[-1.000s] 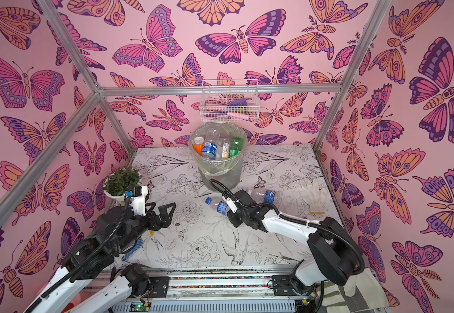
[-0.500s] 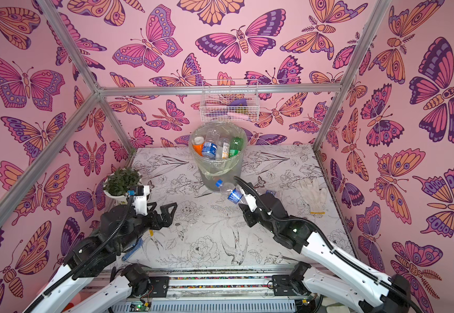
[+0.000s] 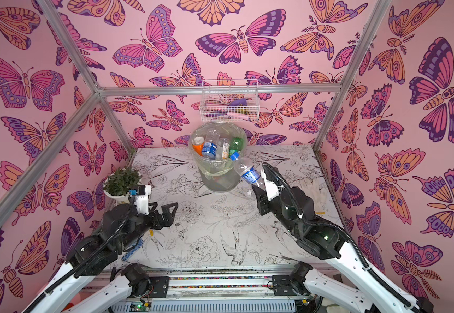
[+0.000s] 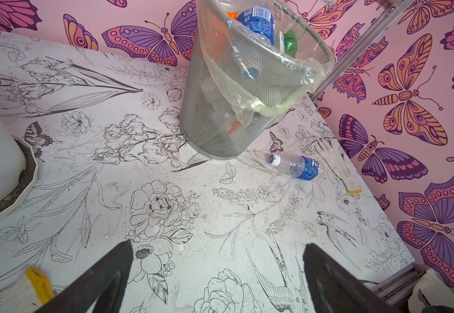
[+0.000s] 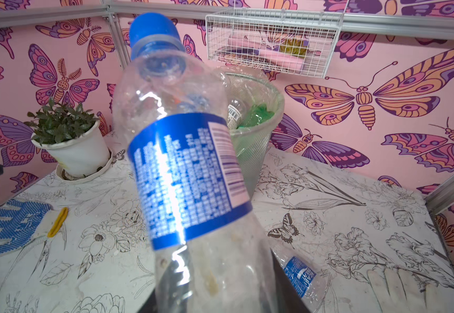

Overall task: Throw the plastic bottles in the bin
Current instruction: Pick up the plastic bottle from the center of the table, then throw the plastic bottle into the trash bin.

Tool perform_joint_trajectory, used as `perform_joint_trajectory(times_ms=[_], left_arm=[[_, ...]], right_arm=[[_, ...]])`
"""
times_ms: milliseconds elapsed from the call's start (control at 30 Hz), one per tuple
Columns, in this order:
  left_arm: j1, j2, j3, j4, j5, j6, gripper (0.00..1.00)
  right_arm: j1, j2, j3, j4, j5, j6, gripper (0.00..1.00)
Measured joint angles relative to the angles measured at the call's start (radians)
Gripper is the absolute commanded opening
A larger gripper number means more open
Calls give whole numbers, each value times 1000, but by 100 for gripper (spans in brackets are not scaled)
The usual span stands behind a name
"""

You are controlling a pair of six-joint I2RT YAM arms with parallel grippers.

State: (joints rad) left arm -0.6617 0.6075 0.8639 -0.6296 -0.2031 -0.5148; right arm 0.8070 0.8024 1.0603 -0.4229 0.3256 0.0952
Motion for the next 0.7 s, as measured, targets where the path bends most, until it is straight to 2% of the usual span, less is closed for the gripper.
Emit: perform_joint_trajectory(times_ms=[333, 700], left_arm=[[0, 3, 0, 0, 0, 1, 100], [0, 6, 0, 0, 0, 1, 100]], right_arm=[[0, 86, 71, -5, 14, -31, 0], [-11, 322, 370, 1, 32, -122, 0]])
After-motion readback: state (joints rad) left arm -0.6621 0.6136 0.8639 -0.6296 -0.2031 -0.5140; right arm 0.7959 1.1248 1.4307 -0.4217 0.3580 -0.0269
